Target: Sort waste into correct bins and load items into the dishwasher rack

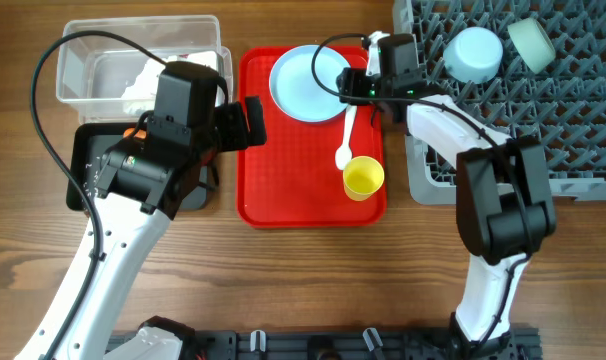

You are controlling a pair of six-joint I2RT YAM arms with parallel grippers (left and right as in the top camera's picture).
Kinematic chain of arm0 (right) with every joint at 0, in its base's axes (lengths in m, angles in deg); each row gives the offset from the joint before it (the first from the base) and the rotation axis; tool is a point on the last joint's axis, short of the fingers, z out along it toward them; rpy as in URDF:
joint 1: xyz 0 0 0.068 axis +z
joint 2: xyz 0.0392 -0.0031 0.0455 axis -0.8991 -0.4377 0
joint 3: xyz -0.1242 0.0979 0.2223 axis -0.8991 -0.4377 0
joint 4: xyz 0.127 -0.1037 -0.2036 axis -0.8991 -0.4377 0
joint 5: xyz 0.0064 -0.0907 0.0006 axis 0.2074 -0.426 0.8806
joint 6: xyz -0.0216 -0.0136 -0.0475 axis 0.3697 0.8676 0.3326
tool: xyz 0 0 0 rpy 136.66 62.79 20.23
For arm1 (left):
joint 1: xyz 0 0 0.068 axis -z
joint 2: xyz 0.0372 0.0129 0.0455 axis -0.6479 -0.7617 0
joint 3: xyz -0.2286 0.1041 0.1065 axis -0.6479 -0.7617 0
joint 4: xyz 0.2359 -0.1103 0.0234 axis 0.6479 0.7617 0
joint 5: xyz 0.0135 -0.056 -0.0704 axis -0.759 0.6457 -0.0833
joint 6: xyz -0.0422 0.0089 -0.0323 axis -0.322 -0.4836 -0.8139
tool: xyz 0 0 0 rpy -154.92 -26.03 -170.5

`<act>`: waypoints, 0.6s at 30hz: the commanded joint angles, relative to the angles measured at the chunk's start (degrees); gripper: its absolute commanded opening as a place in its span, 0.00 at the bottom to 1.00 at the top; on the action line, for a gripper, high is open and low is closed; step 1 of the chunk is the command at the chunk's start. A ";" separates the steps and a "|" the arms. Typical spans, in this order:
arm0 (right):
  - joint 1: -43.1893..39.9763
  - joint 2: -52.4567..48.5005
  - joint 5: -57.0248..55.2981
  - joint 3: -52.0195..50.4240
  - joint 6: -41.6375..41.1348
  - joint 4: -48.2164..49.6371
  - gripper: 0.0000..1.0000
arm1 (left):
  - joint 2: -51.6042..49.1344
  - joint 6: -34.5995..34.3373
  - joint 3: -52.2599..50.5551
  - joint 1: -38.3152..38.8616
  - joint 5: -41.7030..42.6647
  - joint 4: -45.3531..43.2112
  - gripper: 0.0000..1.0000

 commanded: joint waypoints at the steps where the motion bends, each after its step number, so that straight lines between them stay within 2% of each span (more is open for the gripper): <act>1: -0.07 -2.58 -0.96 1.27 1.22 0.61 0.58 | -0.24 0.50 0.42 0.04 -0.70 -0.04 1.00; 8: -0.07 -6.45 -0.96 1.27 3.96 1.09 0.50 | -0.24 0.50 0.42 0.04 -0.72 0.02 1.00; 9: -0.07 -6.99 -0.98 1.27 3.96 1.14 0.45 | -0.24 0.50 0.42 0.04 -0.72 0.00 1.00; 11: -0.07 -7.02 -1.01 1.27 4.04 1.11 0.23 | -0.24 0.50 0.42 0.04 -0.72 0.00 1.00; 13: -0.09 -7.02 -1.01 1.27 4.37 1.62 0.11 | -0.24 0.50 0.42 0.04 -0.72 0.02 1.00; 14: -0.07 -7.02 -1.03 1.27 4.35 1.79 0.07 | -0.24 0.50 0.42 0.04 -0.72 0.04 1.00; 18: -0.09 -7.02 -2.08 1.27 4.33 2.12 0.04 | -0.24 0.50 0.42 0.04 -0.72 0.02 1.00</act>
